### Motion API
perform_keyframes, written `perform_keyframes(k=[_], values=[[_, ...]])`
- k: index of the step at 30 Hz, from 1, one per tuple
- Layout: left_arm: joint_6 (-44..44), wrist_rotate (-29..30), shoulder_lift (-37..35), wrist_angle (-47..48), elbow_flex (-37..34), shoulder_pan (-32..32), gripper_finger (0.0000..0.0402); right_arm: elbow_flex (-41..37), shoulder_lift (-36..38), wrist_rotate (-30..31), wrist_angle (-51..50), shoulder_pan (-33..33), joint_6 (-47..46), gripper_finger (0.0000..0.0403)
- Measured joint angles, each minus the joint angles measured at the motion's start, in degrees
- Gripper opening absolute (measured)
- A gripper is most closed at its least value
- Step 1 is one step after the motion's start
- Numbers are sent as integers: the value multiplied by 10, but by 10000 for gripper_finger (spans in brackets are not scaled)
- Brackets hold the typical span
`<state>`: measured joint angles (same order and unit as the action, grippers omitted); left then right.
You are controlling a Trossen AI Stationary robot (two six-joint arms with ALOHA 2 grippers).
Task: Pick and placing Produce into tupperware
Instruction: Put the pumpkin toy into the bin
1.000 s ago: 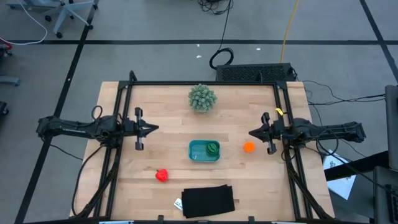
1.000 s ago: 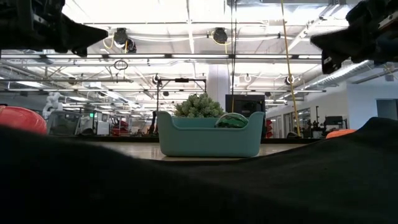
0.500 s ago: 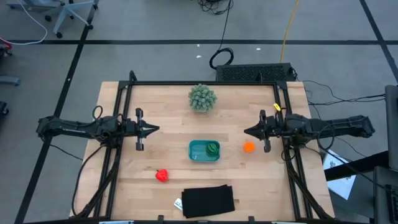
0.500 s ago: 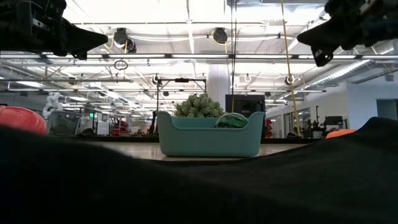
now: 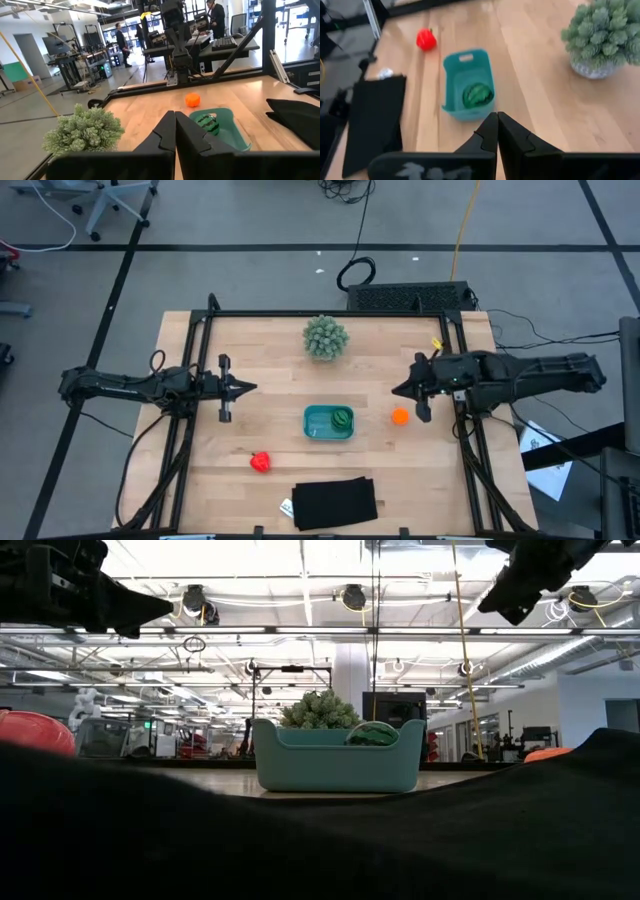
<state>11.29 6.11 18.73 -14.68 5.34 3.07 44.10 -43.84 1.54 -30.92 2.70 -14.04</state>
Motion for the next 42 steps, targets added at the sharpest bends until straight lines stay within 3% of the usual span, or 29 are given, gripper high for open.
perform_keyframes(k=[9,20,24,31,42], values=[[0,0,0,0,0,0,31,69,-79,-18,-117,-1,13,0],[0,0,0,0,0,0,37,189,-191,-18,-302,-21,-4,0],[0,0,0,0,0,0,37,198,-213,-22,-310,-35,6,0],[2,0,0,13,0,0,37,199,-239,-107,-311,-56,31,0],[2,0,0,14,0,0,37,199,-245,-108,-317,-58,28,19]])
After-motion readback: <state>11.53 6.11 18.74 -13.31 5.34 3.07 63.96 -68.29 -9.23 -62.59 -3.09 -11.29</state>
